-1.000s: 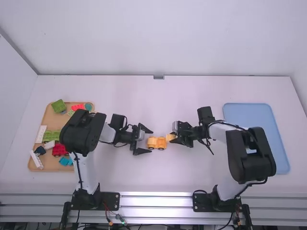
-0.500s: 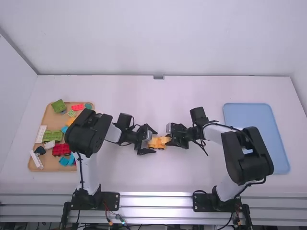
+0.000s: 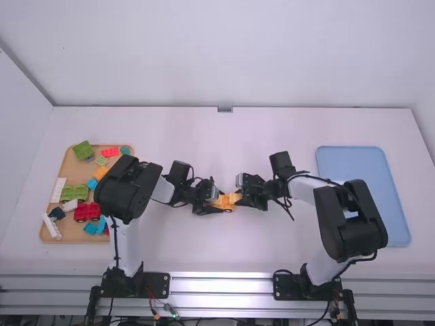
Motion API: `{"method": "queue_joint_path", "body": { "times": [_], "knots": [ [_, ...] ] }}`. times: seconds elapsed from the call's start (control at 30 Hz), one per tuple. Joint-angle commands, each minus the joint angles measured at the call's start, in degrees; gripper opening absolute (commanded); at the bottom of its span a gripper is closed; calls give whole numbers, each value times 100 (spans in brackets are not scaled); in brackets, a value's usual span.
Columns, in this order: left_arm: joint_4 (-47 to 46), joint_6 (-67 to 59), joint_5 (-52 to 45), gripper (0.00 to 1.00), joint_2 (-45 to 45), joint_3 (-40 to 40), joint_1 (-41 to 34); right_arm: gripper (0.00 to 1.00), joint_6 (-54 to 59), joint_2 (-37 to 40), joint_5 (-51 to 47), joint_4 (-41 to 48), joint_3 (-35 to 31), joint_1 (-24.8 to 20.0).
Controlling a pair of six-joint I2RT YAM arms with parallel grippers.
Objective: Assemble lego blocks to make yellow taxi
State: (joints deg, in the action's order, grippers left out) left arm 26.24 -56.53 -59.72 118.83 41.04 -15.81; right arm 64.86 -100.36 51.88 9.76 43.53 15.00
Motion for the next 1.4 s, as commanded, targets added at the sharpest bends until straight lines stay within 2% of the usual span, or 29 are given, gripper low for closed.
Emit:
{"method": "queue_joint_path", "body": {
  "times": [0.0,0.07,0.17,0.27,0.43,0.6,0.87,1.07,1.37],
  "knots": [
    [-22,20,-83,57,131,15,-4,11,-74,79,-160,-212,-107,81],
    [-24,20,-81,57,131,17,-4,11,-280,68,-164,-511,-232,122],
    [-22,20,-81,54,131,24,-7,12,-949,59,-369,-1464,-555,208],
    [-20,22,-72,54,131,20,-4,12,-1213,59,-472,-1823,-693,315],
    [74,299,-72,54,131,20,-4,11,-1196,59,-503,-1873,-730,431],
    [125,319,-81,53,131,11,-4,2,-1211,59,-776,-1853,-723,570],
    [120,315,-70,53,131,-24,-7,3,-1191,59,-846,-1880,-723,632],
    [153,313,-70,54,131,-94,-7,8,-1193,59,-866,-1904,-723,634],
    [173,275,-66,52,131,-173,-4,10,-1191,59,-866,-1917,-730,643]
  ]
}}
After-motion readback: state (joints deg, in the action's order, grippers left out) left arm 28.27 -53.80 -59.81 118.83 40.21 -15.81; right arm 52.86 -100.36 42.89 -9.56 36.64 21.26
